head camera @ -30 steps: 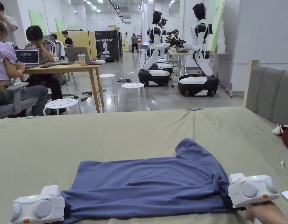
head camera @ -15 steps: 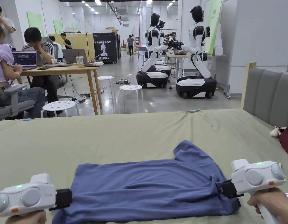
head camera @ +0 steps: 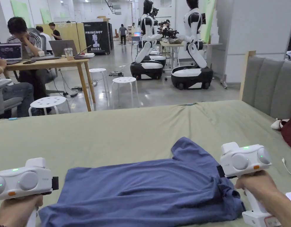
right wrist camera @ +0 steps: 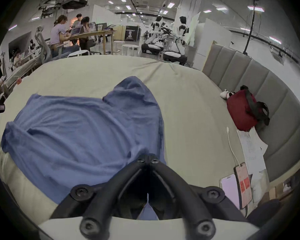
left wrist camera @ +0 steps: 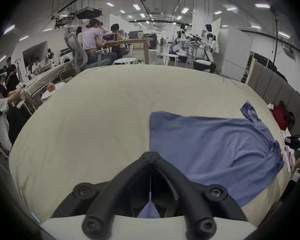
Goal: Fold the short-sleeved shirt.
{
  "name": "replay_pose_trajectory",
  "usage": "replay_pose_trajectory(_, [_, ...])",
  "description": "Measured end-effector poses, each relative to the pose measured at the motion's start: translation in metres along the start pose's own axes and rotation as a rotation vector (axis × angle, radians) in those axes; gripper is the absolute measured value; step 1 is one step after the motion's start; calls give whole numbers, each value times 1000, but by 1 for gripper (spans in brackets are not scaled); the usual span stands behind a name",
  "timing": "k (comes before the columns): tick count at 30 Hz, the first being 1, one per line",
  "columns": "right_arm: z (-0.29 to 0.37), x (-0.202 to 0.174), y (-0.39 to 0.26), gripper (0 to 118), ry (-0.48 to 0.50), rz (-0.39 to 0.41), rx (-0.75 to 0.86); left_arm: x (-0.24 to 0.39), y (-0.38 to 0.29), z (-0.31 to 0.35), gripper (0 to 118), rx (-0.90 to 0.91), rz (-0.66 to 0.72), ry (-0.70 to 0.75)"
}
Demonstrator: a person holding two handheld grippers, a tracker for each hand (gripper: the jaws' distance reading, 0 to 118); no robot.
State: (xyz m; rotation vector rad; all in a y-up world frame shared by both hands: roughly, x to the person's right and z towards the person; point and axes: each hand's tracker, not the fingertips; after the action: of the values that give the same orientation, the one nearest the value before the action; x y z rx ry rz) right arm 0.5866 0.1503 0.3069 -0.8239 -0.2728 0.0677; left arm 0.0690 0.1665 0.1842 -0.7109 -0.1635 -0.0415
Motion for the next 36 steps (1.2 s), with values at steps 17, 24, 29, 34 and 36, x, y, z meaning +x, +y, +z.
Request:
replay_pose_trajectory(17, [-103, -1, 43, 0, 90, 16, -37, 4, 67, -185, 99, -116, 40, -10])
replay_pose_trajectory(24, [-106, 13, 60, 0, 82, 13, -36, 22, 51, -199, 48, -126, -14, 47])
replay_pose_trajectory(29, [-124, 26, 85, 23, 79, -28, -57, 40, 54, -181, 1, -90, -130, 28])
replay_pose_trajectory(34, [-152, 27, 107, 103, 151, -111, -61, 39, 61, -173, 1, -90, -113, 11])
replay_pose_trajectory(36, [-165, 29, 113, 101, 145, -165, -95, 37, 63, -172, 1, -90, -107, 3])
